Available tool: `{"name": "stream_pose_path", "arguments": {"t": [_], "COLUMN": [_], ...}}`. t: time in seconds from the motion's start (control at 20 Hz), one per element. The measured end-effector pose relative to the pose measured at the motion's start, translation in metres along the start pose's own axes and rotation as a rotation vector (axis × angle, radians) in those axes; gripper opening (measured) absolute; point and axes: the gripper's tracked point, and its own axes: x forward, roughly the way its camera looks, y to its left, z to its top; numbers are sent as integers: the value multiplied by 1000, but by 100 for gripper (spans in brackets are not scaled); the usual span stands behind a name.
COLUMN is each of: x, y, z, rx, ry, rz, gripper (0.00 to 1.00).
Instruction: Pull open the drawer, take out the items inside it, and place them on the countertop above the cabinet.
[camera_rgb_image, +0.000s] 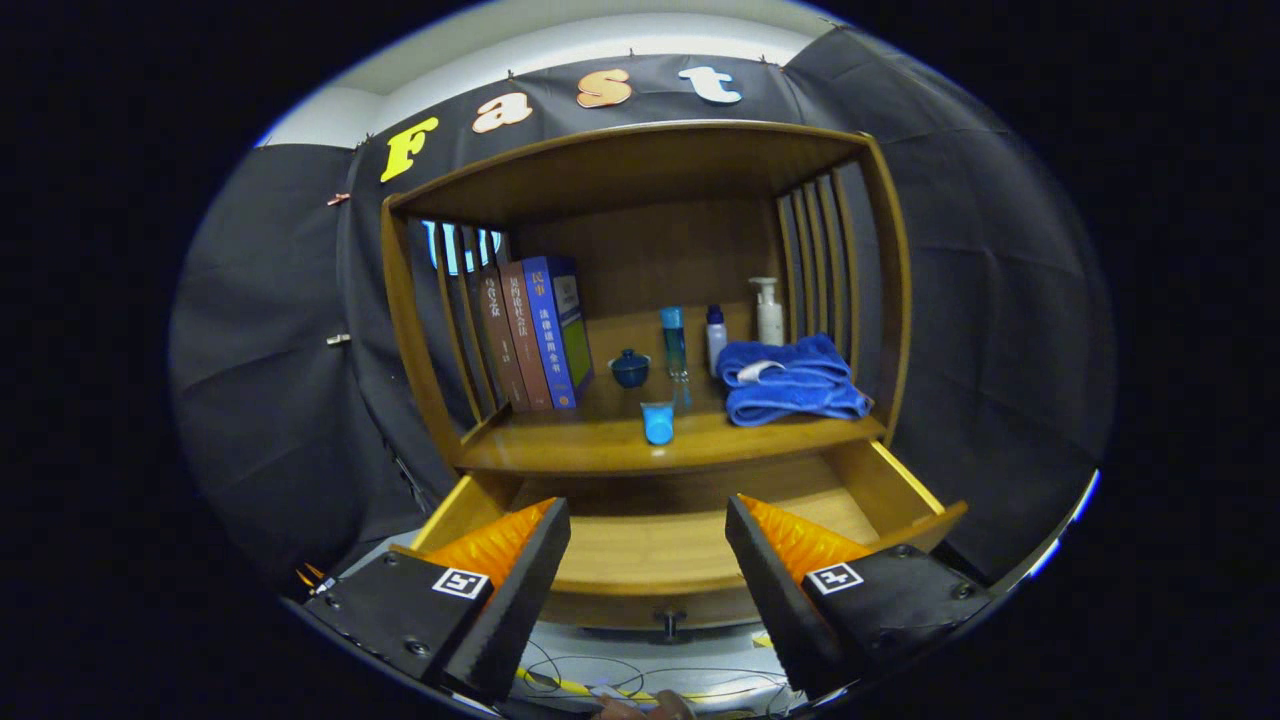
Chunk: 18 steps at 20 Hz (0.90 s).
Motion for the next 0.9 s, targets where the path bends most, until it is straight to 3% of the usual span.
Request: {"name": "stream_pose_path", "arguments": {"t": [0.4,0.9], "x": [-2,42], "y": [-9,-27], "z": [-94,-127], "rx": [-16,-26], "ry": [54,87], "rz": [-22,-60], "gripper": [100,100]}}
